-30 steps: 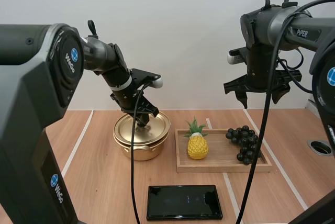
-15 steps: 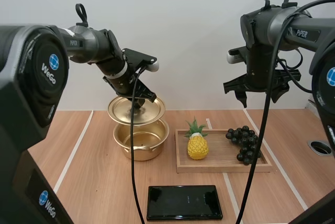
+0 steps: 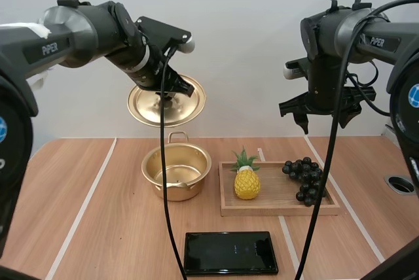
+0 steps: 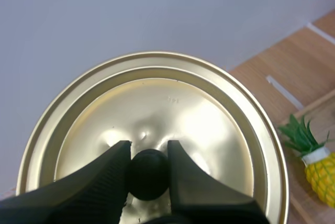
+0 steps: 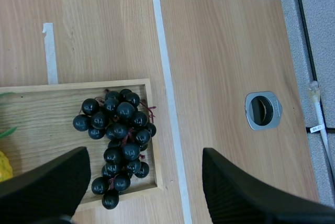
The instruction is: Open the pot, put the grape inside, and close it
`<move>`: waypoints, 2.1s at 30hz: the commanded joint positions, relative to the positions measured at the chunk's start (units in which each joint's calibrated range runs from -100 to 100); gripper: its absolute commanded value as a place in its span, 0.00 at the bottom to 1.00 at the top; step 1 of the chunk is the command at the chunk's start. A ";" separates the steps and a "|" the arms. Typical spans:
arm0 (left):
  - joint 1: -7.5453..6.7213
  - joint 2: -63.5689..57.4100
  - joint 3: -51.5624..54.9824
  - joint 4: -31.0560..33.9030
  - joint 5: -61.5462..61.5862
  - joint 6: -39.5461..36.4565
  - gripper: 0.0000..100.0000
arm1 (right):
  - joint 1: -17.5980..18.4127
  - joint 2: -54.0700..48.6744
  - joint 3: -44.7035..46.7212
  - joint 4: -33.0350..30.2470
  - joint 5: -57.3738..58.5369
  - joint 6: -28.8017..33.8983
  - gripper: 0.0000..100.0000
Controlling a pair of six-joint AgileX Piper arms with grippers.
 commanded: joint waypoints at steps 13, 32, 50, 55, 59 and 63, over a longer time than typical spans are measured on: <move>0.72 -15.41 -0.11 -0.18 -28.64 -5.35 0.00 | -0.24 -0.48 0.20 -0.68 -1.05 -0.20 1.00; 2.68 -20.95 -21.74 -0.18 -30.30 -10.42 0.00 | -0.24 -0.48 0.20 0.08 -5.28 -0.20 1.00; 2.68 -20.95 -54.40 8.96 -11.49 -19.31 0.00 | -0.24 8.83 0.20 4.00 -1.87 -0.20 1.00; 2.68 -20.95 -58.77 13.14 -9.56 -21.22 0.00 | -0.24 14.44 0.20 4.00 1.40 -0.20 1.00; 2.68 -20.95 -59.95 13.14 -5.78 -21.22 0.00 | -0.24 17.93 0.20 3.86 2.33 -0.20 1.00; 2.68 -20.95 -59.95 13.14 -2.46 -21.22 0.00 | -0.24 19.94 0.20 3.14 2.33 -0.20 1.00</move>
